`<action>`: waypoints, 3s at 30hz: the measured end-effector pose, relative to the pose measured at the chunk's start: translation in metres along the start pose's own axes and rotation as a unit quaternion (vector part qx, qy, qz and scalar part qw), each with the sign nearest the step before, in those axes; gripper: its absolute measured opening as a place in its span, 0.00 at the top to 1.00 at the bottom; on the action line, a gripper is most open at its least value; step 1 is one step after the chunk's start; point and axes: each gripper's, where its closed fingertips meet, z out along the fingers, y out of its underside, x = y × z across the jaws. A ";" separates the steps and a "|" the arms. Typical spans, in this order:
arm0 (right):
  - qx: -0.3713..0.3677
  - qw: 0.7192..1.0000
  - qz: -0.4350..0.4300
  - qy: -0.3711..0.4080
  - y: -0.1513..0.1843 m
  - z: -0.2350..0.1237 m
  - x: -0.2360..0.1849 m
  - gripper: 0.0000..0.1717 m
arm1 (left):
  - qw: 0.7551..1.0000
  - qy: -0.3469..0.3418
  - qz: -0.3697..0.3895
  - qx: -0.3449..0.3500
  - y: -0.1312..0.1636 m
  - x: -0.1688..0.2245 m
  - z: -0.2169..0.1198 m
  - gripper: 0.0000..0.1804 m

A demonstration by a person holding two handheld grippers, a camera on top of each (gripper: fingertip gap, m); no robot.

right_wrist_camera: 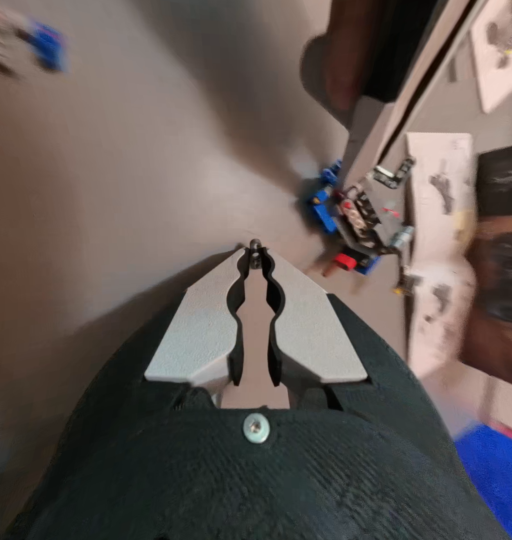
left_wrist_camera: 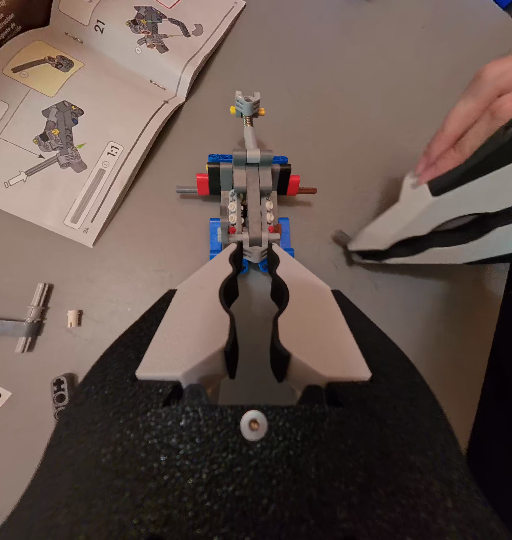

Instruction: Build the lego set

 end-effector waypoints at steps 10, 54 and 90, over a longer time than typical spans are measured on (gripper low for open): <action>0.090 0.985 0.016 -0.148 -0.015 -0.001 -0.036 0.97 | 1.000 0.000 0.007 -0.004 0.001 0.000 0.000 0.93; 0.043 0.958 -0.108 0.262 -0.031 0.015 0.067 0.98 | 0.999 0.026 -0.032 0.001 0.000 -0.001 0.001 0.93; 0.099 0.950 -0.082 0.284 -0.031 0.023 0.070 0.97 | 0.995 0.070 -0.042 0.053 -0.003 -0.003 -0.002 0.87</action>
